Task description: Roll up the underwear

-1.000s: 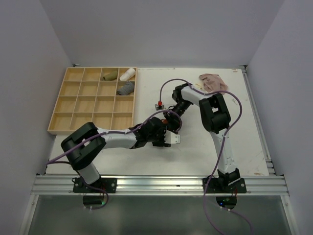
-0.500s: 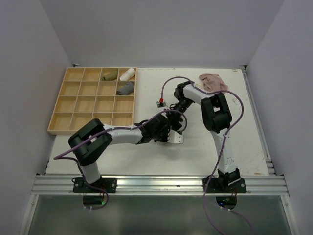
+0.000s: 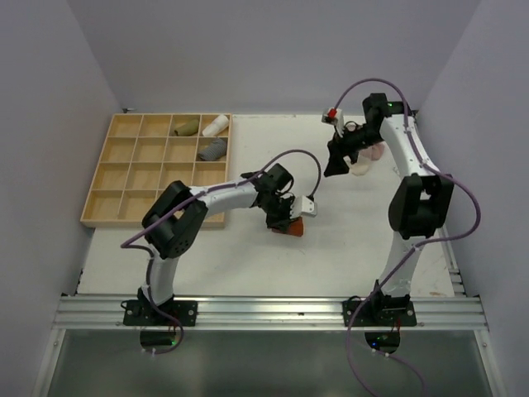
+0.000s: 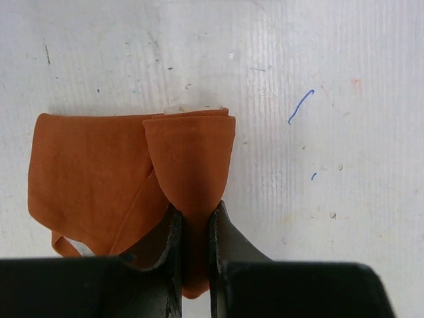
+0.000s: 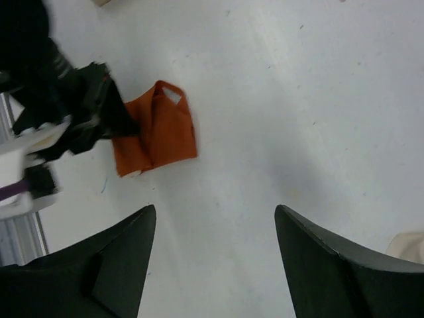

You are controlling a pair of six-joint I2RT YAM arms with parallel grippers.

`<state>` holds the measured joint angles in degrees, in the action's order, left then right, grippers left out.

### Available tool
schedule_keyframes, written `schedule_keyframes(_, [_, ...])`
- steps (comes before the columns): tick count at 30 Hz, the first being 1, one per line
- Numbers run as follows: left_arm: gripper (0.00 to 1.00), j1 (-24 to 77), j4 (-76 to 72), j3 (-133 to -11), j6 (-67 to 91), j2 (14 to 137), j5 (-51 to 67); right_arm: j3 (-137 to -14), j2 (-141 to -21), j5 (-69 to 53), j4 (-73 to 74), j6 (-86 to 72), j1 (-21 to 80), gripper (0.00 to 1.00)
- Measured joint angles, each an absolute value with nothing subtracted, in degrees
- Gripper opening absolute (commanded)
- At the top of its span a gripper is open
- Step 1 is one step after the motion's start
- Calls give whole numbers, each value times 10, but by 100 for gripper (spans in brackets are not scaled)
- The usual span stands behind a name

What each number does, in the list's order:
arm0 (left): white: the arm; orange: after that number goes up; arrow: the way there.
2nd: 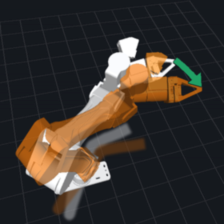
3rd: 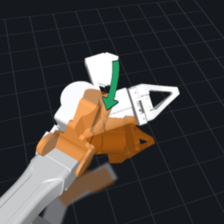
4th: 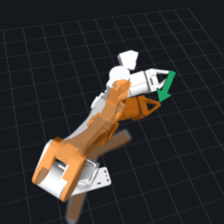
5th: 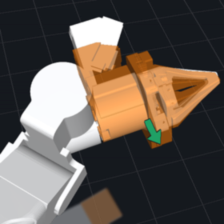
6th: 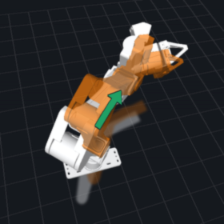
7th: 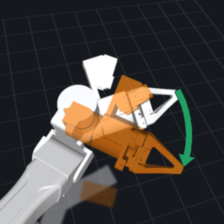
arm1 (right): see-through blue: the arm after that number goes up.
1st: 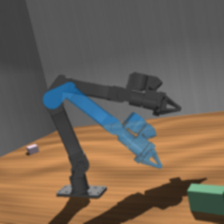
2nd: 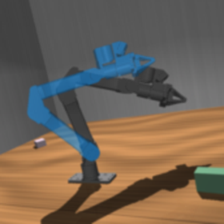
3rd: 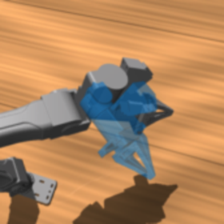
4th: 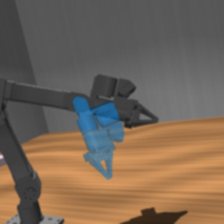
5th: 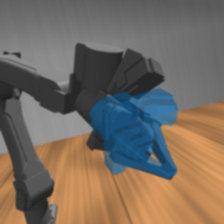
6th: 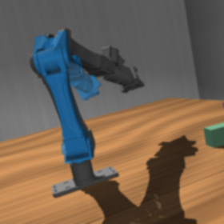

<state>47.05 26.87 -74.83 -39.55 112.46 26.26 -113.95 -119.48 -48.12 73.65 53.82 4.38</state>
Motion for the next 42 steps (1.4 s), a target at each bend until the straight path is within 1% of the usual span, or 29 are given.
schedule_keyframes(2, [7, 450, 318, -805, -386, 1164, 303, -1085, -1131, -467, 742, 554, 37, 72])
schedule_keyframes(3, [9, 441, 341, -831, -383, 1182, 320, -1060, -1106, -464, 742, 558, 37, 71])
schedule_keyframes(9, [13, 395, 491, -989, -380, 1297, 428, -811, -903, -451, 702, 581, 60, 68])
schedule_keyframes(11, [14, 386, 520, -1015, -381, 1319, 452, -741, -848, -432, 667, 581, 83, 68])
schedule_keyframes(14, [16, 378, 546, -1040, -385, 1341, 479, -663, -802, -396, 597, 582, 150, 69])
schedule_keyframes(17, [20, 371, 556, -1051, -386, 1354, 501, -599, -794, -364, 497, 582, 227, 71])
schedule_keyframes(20, [23, 364, 557, -1052, -386, 1361, 524, -568, -816, -340, 415, 582, 269, 72])
schedule_keyframes(24, [24, 358, 556, -1052, -385, 1366, 540, -564, -865, -320, 332, 590, 297, 71])
schedule_keyframes(28, [24, 356, 555, -1050, -383, 1368, 548, -535, -893, -293, 264, 597, 312, 70])
schedule_keyframes(30, [24, 355, 552, -1048, -382, 1367, 550, -526, -907, -279, 245, 603, 313, 67])
schedule_keyframes(31, [24, 354, 550, -1046, -381, 1367, 553, -525, -916, -273, 237, 608, 313, 65])
schedule_keyframes(32, [25, 354, 549, -1045, -381, 1367, 555, -525, -924, -267, 231, 613, 313, 56])
schedule_keyframes(33, [26, 353, 548, -1044, -380, 1367, 557, -525, -931, -263, 225, 619, 313, 51])
schedule_keyframes(34, [27, 352, 546, -1042, -379, 1367, 559, -525, -936, -261, 218, 624, 313, 43])
schedule_keyframes(35, [29, 352, 545, -1041, -377, 1367, 560, -525, -940, -260, 211, 628, 313, 27])
schedule_keyframes(37, [32, 352, 539, -1034, -372, 1363, 561, -525, -941, -260, 208, 632, 313, 16])
schedule_keyframes(38, [32, 352, 536, -1031, -370, 1361, 561, -525, -942, -261, 209, 634, 313, 7])
schedule_keyframes(40, [35, 352, 532, -1027, -364, 1357, 561, -536, -948, -262, 222, 638, 313, 1])
schedule_keyframes(42, [39, 352, 530, -1021, -355, 1352, 556, -554, -961, -267, 241, 640, 313, 0])
